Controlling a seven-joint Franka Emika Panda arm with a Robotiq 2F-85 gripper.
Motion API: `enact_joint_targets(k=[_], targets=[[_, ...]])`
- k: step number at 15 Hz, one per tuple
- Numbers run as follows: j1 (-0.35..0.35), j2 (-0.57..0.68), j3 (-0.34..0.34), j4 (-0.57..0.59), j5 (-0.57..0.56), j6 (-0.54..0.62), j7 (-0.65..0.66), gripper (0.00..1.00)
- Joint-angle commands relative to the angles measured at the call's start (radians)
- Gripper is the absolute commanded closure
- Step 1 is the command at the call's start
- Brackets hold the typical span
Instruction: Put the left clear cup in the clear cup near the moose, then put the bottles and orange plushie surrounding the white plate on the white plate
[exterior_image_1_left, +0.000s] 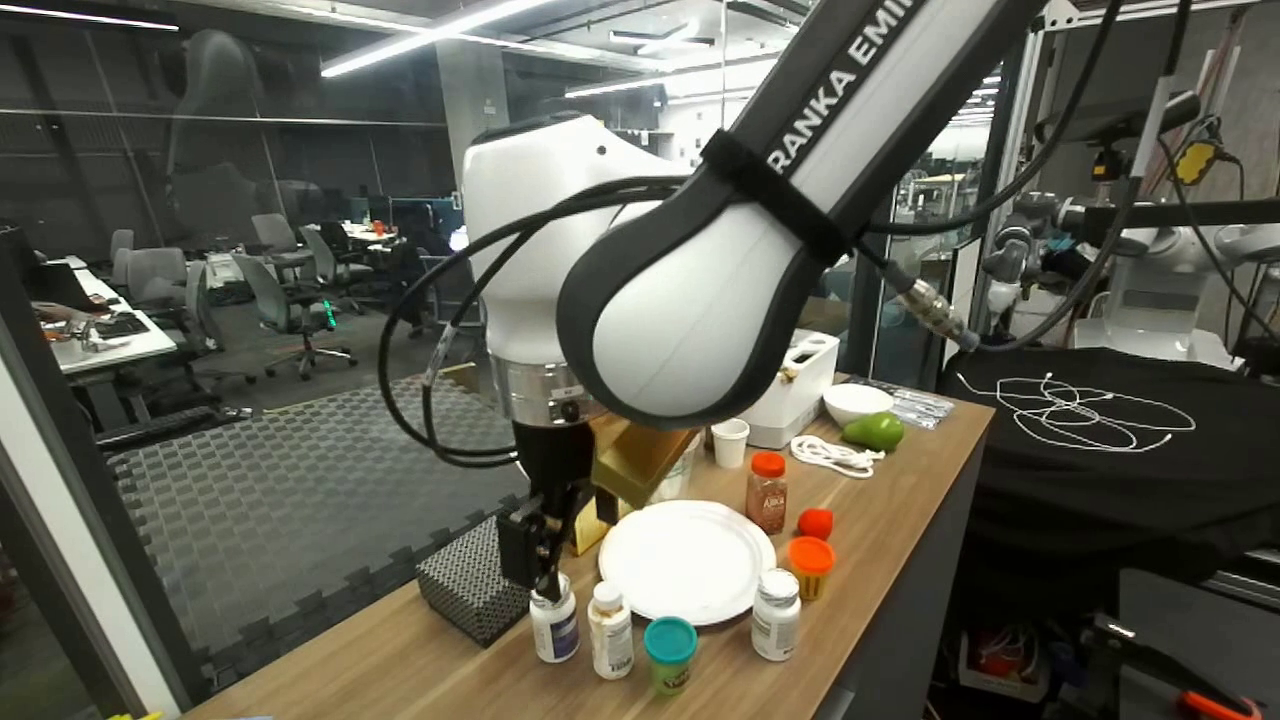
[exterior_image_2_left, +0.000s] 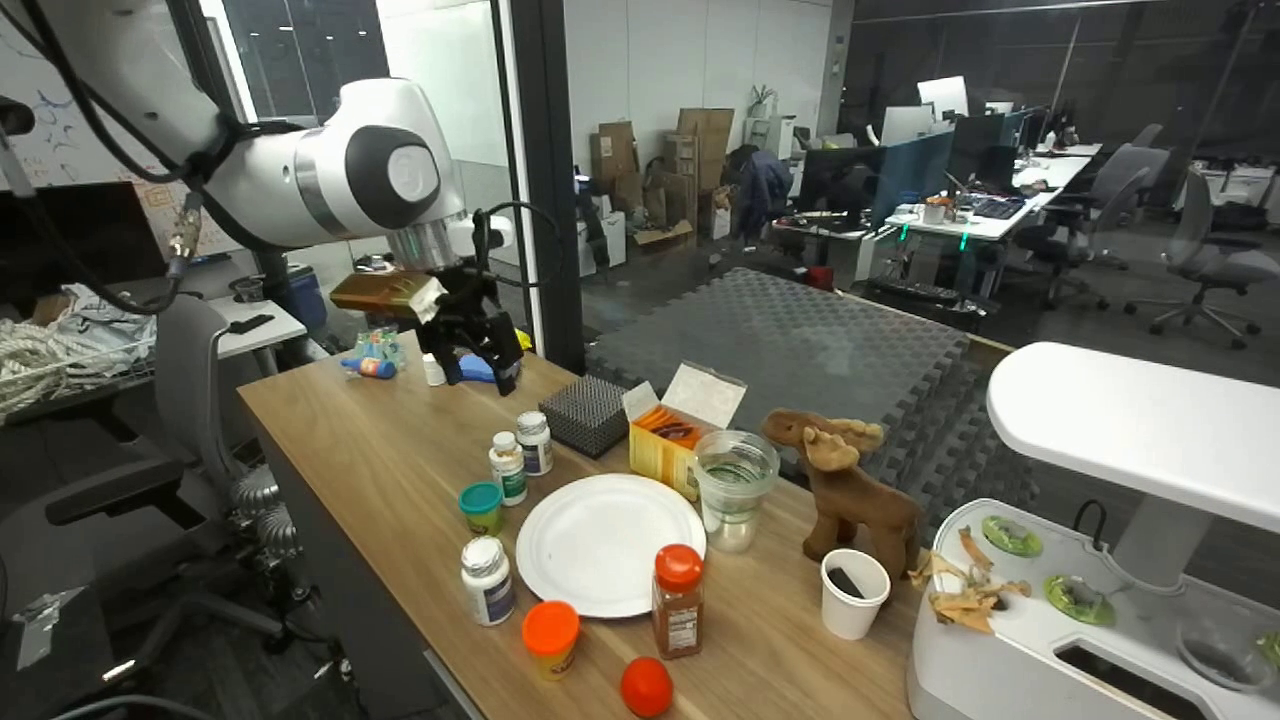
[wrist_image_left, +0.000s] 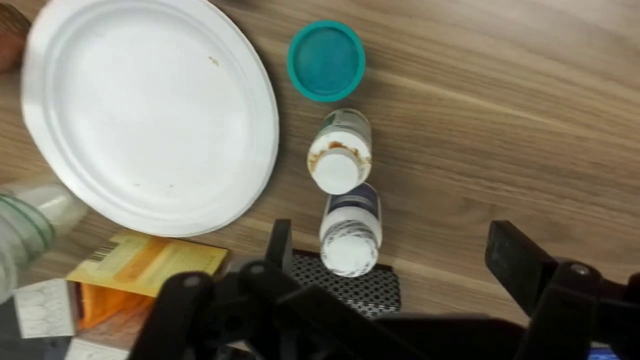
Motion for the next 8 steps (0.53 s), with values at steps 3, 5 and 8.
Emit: enact_joint_targets(k=[3, 5, 8], targets=[[-0.032, 0.157, 0.057, 0.128, 0.122, 0.049, -0.303, 0.0], [-0.018, 0.195, 0.036, 0.178, 0.115, 0.022, -0.326, 0.0], [-0.003, 0.231, 0.005, 0.234, 0.098, 0.002, -0.326, 0.0]])
